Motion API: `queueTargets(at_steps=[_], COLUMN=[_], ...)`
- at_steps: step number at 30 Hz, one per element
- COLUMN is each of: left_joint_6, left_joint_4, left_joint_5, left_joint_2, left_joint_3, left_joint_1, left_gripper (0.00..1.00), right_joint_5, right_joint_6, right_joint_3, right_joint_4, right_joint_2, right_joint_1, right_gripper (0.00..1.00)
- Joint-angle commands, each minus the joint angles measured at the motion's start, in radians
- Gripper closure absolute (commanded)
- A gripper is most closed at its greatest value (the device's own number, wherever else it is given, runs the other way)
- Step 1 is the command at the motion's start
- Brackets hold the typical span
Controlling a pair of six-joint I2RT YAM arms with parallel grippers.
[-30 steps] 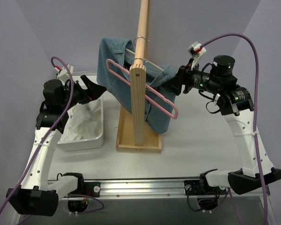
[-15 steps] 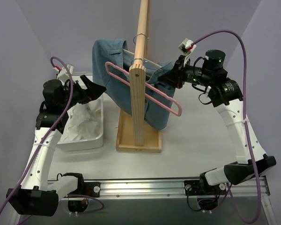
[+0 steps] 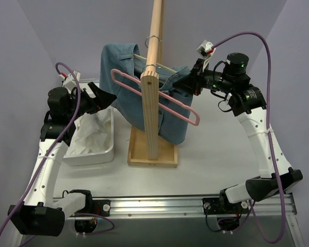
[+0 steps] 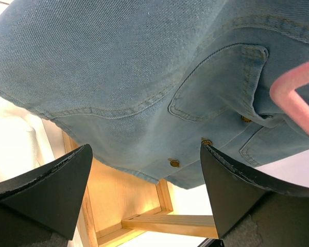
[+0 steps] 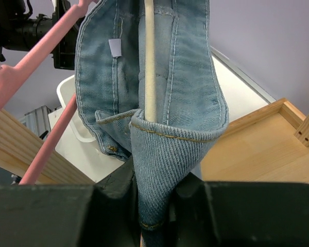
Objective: Remove the skirt from the hanger
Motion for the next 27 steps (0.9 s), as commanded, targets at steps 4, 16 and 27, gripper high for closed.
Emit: queueTargets(at_steps=[4, 16, 27], left_joint_6=[-0.027, -0.03, 0.053], left_joint_4=[0.069, 0.06, -0.109], left_joint_5=[0.031, 0.025, -0.071], left_joint_2=[0.006, 0.008, 0.006], left_joint_3=[0.001, 0.022, 0.217], left_joint_1=[0.006, 0.012, 0.038], left_gripper=[0.06, 0.05, 0.04], right_joint_5=[-0.035, -0.033, 0.032], right_joint_6=[0.042, 0.103, 0.151], right_joint_3=[0.064, 0.22, 0.197], right_joint_4=[0.213, 0.253, 0.28], right_joint_2=[0.005, 0.119, 0.225], right_joint_1=[0.001, 0.008, 0.036], right_gripper=[1.0, 1.0, 1.0])
